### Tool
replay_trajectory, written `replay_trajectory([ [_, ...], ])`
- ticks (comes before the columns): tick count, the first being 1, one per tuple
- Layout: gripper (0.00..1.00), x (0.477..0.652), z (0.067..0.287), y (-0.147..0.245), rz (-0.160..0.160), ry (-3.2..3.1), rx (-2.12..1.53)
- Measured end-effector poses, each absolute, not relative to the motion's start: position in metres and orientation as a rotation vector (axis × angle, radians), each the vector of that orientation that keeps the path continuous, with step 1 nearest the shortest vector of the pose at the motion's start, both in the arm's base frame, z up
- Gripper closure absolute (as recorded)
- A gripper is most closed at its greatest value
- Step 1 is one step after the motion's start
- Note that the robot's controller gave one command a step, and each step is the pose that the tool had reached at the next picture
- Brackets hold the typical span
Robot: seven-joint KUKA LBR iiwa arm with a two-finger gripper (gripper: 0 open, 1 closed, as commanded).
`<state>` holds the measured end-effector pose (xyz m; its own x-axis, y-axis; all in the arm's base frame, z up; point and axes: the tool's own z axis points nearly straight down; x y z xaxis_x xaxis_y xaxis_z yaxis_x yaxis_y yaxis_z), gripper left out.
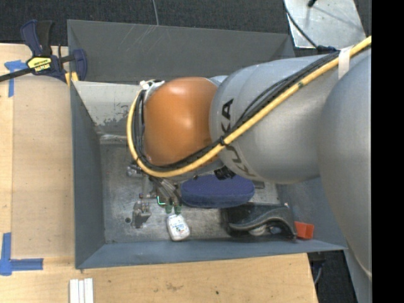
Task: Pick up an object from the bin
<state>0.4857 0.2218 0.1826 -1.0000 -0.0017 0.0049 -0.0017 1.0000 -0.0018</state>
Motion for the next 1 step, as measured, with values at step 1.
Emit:
replay_trajectory([
  [1, 0.00, 0.5077, 0.1399, 0.1222, 0.008, -3.140, 0.005],
])
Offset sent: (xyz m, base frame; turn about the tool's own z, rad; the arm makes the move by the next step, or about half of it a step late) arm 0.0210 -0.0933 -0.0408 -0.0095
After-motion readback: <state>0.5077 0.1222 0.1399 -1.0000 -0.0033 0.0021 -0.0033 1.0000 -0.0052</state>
